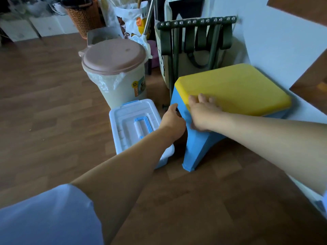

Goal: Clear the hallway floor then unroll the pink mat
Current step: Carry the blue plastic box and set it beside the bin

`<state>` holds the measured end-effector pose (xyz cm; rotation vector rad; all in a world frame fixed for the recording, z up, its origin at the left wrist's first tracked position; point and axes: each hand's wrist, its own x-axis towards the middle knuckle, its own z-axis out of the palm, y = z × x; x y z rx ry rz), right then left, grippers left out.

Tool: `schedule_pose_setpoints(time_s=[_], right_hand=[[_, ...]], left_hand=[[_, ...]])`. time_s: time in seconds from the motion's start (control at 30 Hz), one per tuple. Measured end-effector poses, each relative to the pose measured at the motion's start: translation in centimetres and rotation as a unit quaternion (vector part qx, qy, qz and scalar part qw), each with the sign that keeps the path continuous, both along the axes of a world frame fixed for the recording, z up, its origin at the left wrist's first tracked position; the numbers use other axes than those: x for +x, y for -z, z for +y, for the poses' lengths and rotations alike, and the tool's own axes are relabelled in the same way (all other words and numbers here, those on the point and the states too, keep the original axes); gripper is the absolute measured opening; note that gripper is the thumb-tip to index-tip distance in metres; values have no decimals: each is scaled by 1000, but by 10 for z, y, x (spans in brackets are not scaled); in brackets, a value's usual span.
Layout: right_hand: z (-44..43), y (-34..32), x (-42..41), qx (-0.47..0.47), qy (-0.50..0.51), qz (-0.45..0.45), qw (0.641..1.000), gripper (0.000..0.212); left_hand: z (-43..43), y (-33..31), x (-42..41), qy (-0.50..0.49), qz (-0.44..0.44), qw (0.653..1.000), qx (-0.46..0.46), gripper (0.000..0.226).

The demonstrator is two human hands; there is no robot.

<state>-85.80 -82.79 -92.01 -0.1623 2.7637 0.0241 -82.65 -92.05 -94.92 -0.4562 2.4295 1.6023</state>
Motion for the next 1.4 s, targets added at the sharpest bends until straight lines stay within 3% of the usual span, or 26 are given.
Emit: schedule_pose_setpoints(time_s=[0.17,0.37,0.6,0.7,0.9,1.23,1.4], right_hand=[[10,-8,-5,17,-56,-41,997,108],[13,-7,-18,15,-73,-37,997,106],[25,-4,-35,-20,-72,-7,997,90],[9,-5,-26,-16,-80,39,996,70],[-52,-16,-11,-118,-151,119,974,36],[-99,-28,-22,-153,-155,101,971,37],[-116,-71,-31,-152,-166,97,970,38]], left_hand=[[13,1,-7,62,-19,998,22,80],[14,0,-15,73,-22,997,8,76],[2,-9,-14,30,-18,994,-105,59],[-15,-16,-11,-20,6,992,-128,55],[-51,-30,-7,-82,27,981,-175,45],[-125,-44,-5,-142,-7,977,-162,46],[-143,-85,-11,-147,-7,976,-162,47]])
